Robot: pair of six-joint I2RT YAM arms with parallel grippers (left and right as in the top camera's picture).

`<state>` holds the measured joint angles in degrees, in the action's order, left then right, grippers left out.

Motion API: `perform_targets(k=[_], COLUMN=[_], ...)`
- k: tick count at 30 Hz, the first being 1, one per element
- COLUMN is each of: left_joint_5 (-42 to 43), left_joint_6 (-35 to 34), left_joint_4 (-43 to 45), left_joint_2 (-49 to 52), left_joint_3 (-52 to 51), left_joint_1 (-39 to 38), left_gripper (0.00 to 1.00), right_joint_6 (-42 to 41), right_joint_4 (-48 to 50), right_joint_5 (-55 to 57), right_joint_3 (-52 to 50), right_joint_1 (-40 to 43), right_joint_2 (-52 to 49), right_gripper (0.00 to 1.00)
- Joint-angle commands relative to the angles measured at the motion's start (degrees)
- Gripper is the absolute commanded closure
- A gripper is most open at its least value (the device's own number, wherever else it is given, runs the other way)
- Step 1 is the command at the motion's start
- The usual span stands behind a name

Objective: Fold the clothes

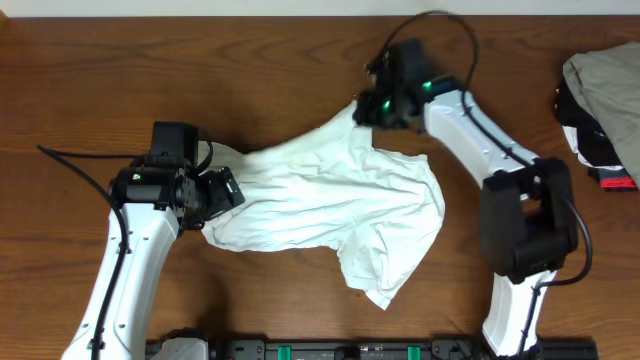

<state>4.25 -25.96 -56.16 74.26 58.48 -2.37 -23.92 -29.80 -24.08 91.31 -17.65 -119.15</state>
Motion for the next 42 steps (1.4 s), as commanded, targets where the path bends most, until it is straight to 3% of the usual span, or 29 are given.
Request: perform_targets(k=[1, 10, 21, 23, 24, 26, 27, 29, 31, 33, 34, 36, 38, 42], left_joint_5=[-0.83, -0.79, -0.79, -0.79, -0.79, -0.76, -0.76, -0.55, 0.31, 0.76, 1.29, 2.58, 3.34, 3.98], left_joint_6=[-0.68, 3.54, 3.65, 3.67, 3.67, 4.63, 5.62, 6.84, 8.37, 8.37, 8.37, 8.37, 8.33, 8.11], left_joint_4=[-0.59, -2.19, -1.86, -1.88, -1.86, -1.88, -1.88, -1.88, -1.77, -1.62, -1.51, -1.27, -0.81, -0.09], left_joint_2=[0.13, 0.13, 0.13, 0.13, 0.13, 0.13, 0.13, 0.13, 0.13, 0.13, 0.13, 0.13, 0.13, 0.22], left_joint_3=[-0.31, -0.31, -0.31, -0.31, -0.31, -0.31, -0.31, -0.31, -0.31, -0.31, -0.31, -0.31, -0.31, -0.31], left_joint_1=[-0.17, -0.2, -0.2, -0.2, -0.2, -0.2, -0.24, -0.24, -0.24, -0.24, -0.24, -0.24, -0.24, -0.24], left_gripper=[0.02, 0.02, 0.02, 0.02, 0.02, 0.02, 0.02, 0.02, 0.02, 0.02, 0.02, 0.02, 0.02, 0.02], right_joint_6=[-5.31, -4.07, -1.7, -0.87, 0.09, 2.01, 2.4, 3.89, 5.9, 7.21, 8.85, 14.05, 16.76, 18.43], right_joint_4=[3.19, 7.23, 9.7, 9.6, 9.07, 6.54, 4.44, -2.23, -11.37, -18.51, -21.92, -28.89, -34.14, -41.66], right_joint_5=[0.55, 8.35, 16.85, 16.79, 16.81, 16.81, 16.79, 16.57, 16.57, 16.39, 15.45, 11.76, 10.19, 12.04], right_joint_3=[1.16, 1.16, 1.16, 1.18, 1.31, 2.25, 3.19, 6.88, 12.55, 16.85, 18.71, 21.22, 21.4, 18.62], right_joint_1=[4.46, 13.64, 19.21, 19.82, 20.06, 20.55, 20.74, 21.03, 20.81, 20.26, 19.85, 18.38, 16.5, 12.09], right_joint_2=[-0.37, -0.37, -0.37, -0.37, -0.37, -0.37, -0.31, -0.31, -0.31, -0.31, -0.31, -0.31, -0.31, -0.48], right_gripper=[0.99, 0.98, 0.95, 0.75, 0.68, 0.65, 0.55, 0.15, 0.11, 0.14, 0.23, 0.58, 0.8, 0.89])
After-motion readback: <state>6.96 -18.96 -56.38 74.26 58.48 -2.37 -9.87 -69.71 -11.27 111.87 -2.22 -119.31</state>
